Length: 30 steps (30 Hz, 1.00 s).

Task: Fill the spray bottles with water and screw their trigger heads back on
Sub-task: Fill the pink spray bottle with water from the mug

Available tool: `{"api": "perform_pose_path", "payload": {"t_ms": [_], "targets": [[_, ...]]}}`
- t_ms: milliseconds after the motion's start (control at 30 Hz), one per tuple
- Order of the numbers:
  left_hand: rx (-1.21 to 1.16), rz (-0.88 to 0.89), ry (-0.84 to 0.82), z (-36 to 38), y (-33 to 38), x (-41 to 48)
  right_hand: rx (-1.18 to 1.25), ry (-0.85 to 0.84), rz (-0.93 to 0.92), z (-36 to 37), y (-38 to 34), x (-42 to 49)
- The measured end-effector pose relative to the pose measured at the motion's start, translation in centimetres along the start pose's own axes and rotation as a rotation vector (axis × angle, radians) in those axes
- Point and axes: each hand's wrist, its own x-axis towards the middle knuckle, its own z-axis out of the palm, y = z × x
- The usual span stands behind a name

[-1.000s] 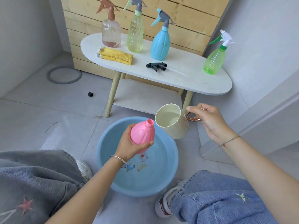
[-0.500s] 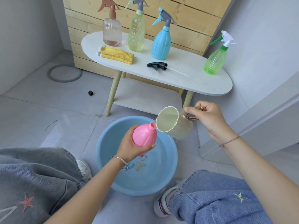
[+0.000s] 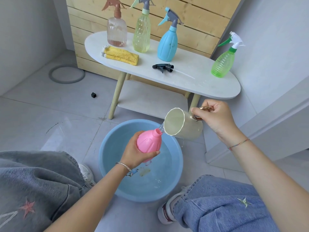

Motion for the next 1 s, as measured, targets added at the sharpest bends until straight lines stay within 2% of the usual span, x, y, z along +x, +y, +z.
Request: {"api": "perform_pose_path", "payload": {"t_ms": [467,1000], "targets": [[-0.033,-0.023,-0.008,0.4,-0.8,-0.1,-0.146,-0.038,-0.068,0.2,-0.9,-0.2],[-0.029,-0.037,-0.021,0.5,-0.7,-0.3,-0.208,-0.099,-0.182,0.9,-1.4,-0.1]]}}
